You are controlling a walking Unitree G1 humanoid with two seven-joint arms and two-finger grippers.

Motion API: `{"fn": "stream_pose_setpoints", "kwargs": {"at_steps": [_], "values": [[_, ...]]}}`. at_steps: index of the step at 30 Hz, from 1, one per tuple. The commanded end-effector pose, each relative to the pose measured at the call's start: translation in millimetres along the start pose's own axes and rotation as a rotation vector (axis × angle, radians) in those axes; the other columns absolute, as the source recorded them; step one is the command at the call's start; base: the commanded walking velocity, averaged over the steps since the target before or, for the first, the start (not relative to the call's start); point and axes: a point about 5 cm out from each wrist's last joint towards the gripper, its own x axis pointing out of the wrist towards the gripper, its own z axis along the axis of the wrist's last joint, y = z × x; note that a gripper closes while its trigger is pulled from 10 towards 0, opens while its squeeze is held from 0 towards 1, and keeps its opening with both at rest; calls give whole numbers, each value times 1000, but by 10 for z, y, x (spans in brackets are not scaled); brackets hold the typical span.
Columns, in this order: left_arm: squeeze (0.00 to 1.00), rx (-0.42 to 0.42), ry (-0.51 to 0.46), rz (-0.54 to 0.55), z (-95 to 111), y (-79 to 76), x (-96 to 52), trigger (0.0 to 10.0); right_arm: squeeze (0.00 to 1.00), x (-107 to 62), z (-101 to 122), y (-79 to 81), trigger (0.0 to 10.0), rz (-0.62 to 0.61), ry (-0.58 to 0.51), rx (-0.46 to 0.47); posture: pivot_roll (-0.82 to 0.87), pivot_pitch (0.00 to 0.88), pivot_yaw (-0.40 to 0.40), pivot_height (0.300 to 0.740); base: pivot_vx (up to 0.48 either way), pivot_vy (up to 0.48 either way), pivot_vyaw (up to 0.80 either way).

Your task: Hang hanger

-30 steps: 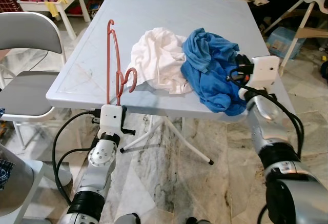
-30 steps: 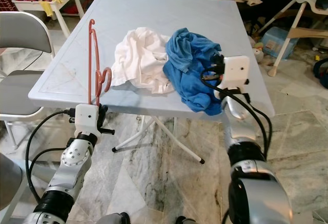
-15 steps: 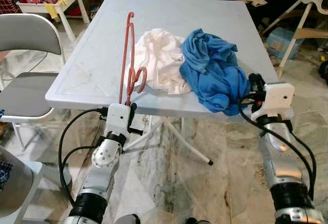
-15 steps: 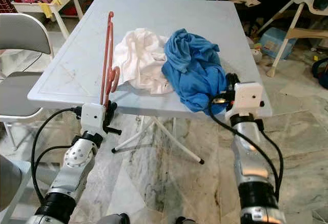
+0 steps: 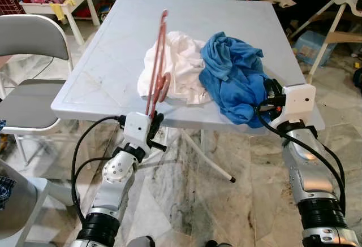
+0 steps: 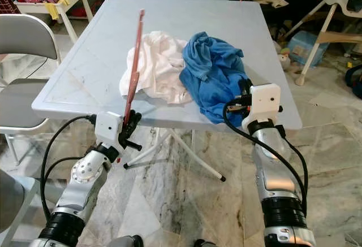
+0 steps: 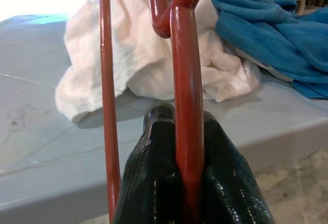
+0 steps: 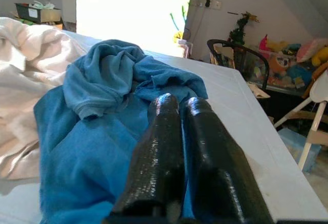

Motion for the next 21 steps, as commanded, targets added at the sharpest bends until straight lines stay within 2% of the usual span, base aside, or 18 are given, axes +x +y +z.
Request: {"fn": "stream_pose_setpoints", "kwargs": {"at_steps": [1,8,15,17,19,21], "values": [[0,1,-5,16,36,39,-22,10000,1000,-60,-4,48,10000,3,6,22,60,84,-2,740,0,0,0],[0,-9,49,53,-85,50,-145,10000,1000,-248,-170,163,10000,-77,75,111,64,96,-4,740,0,0,0],[0,-8,65,39,-74,37,-131,10000,1000,-369,-255,183,10000,-140,120,154,45,107,11,740,0,0,0],[0,-3,69,26,-71,29,-110,10000,875,-378,-252,178,10000,-132,121,139,41,108,14,740,0,0,0],[0,-2,73,17,-64,30,-96,10000,0,-390,-242,147,10000,-128,127,116,33,111,23,740,0,0,0],[0,-2,74,12,-59,29,-85,10000,0,-392,-240,121,10000,-130,132,113,32,111,25,740,0,0,0]]}}
